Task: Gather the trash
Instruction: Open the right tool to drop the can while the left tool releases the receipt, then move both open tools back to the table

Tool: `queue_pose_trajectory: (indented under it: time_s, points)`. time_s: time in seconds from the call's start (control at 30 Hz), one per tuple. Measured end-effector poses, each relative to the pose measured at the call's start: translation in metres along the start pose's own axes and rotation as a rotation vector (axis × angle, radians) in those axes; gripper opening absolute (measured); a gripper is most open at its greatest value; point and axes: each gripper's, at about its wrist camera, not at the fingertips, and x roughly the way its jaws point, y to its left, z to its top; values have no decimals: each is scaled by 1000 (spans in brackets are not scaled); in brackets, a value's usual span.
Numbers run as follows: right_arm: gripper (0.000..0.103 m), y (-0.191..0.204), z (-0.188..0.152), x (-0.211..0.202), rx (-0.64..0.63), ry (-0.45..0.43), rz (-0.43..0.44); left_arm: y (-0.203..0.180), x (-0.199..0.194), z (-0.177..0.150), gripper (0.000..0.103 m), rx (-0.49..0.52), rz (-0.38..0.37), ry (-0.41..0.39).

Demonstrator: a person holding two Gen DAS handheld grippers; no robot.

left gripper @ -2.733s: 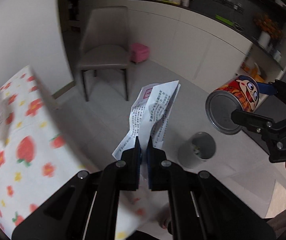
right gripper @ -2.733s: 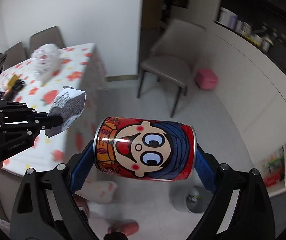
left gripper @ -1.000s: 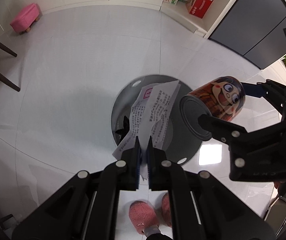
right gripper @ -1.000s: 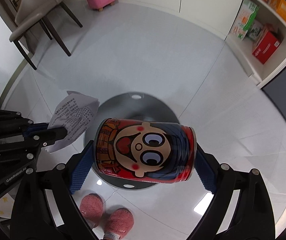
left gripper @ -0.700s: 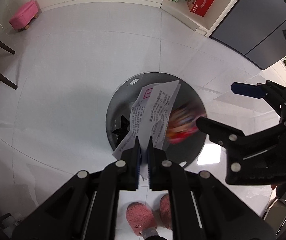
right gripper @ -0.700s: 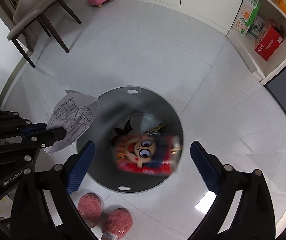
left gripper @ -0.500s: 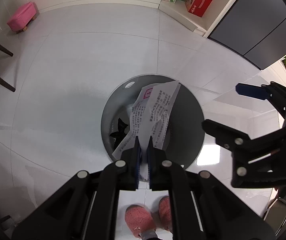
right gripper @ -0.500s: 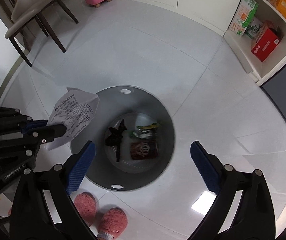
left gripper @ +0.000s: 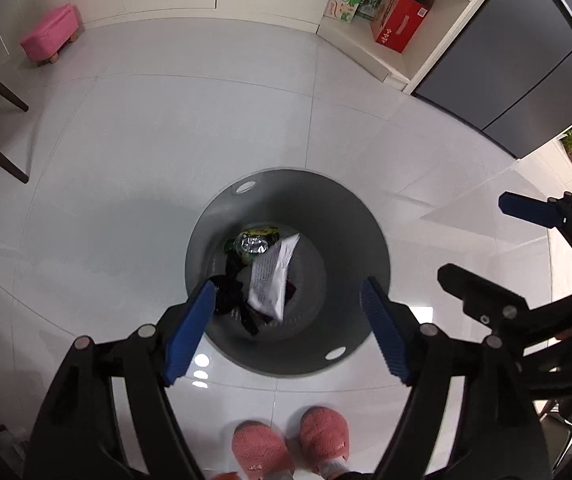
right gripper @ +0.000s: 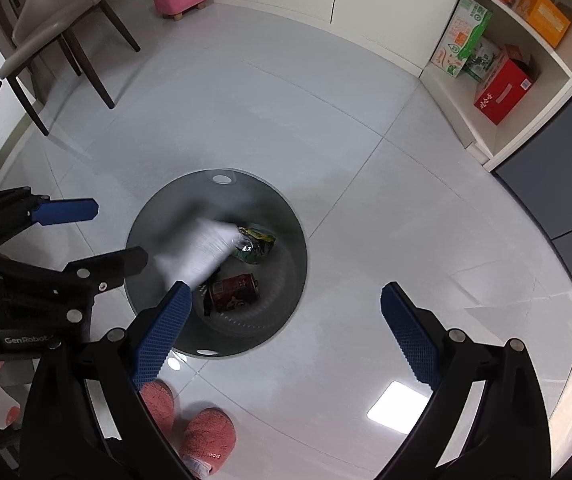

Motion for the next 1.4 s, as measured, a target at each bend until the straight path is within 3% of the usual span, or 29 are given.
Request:
queue_pose_trajectory:
  time_s: [0.3,0.43,0.7,0.9,1.07,1.2,1.4]
  points:
    - [92,2,1,-34,-15,-15,0,-2,-35,-4,75,-14,20,-2]
    - [92,5,6,-66,-25,-31,3,-2,-68,-4,75,-18,39,-19]
    - [92,24,22,-150,-56,-65,23,-1,-166,-7,75,-65,98,-74]
    - [92,60,30,-230,-132,-90,89,0,-266,-27,75,-144,141,-136]
    - [92,119,36,-301,-311,-130,171,9,-354,-64,75,-260,203,-201]
    - [92,179,38,-352,-477,-174,243,25,-418,-115,75,-389,271,-248]
    - [92,290,22,-416,-717,-228,390,61,-502,-226,75,-619,417,-299]
